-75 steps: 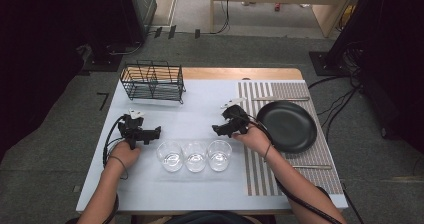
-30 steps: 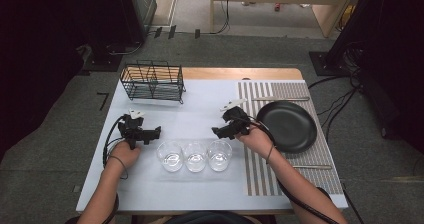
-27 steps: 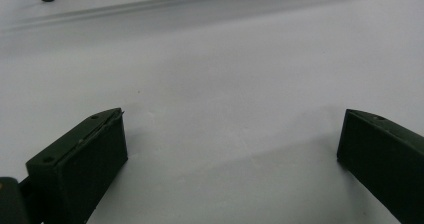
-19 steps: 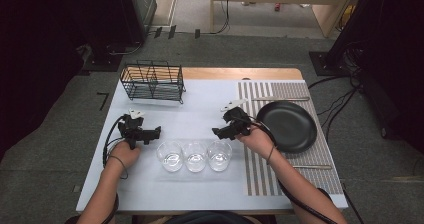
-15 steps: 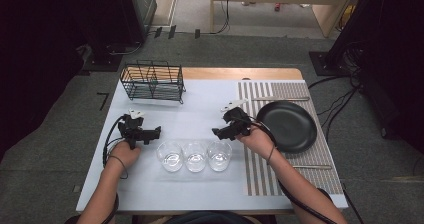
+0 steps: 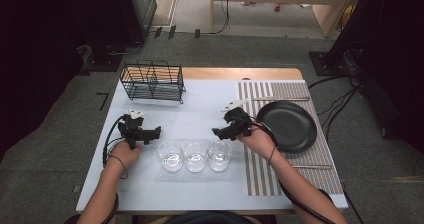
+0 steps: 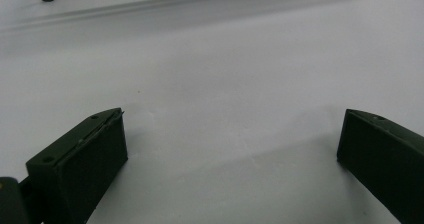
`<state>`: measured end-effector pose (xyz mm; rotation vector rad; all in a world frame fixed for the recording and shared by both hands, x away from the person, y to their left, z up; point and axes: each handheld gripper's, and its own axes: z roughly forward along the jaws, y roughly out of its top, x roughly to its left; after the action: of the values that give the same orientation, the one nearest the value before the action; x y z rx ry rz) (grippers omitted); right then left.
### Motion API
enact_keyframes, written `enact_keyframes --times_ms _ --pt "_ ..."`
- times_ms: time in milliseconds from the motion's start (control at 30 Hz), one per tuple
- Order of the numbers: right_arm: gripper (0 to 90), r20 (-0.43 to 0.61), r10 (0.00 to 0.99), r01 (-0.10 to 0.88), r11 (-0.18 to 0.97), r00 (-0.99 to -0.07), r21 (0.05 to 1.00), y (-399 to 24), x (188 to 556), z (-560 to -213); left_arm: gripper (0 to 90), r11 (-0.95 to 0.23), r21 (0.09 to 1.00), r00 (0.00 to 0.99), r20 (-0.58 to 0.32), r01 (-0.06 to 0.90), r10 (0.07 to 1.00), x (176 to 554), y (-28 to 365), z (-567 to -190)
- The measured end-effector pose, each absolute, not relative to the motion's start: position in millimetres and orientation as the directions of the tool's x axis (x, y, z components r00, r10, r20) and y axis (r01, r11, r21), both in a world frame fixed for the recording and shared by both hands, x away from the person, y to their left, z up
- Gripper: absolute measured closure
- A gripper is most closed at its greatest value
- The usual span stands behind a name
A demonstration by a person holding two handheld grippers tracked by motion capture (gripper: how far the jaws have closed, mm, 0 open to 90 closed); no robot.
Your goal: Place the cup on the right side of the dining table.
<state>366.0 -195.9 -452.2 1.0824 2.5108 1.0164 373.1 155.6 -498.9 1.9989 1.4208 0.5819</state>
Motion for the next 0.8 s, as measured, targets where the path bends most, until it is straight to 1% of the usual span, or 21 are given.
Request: enact_keyframes --times_ms 800 --pt "20.9 0.072 0.693 0.541 0.489 -0.717 0.685 -195.2 358.3 -445.2 0.0 -0.237 0.697 0.328 0.003 0.677 0.945 373.2 155.7 -498.9"
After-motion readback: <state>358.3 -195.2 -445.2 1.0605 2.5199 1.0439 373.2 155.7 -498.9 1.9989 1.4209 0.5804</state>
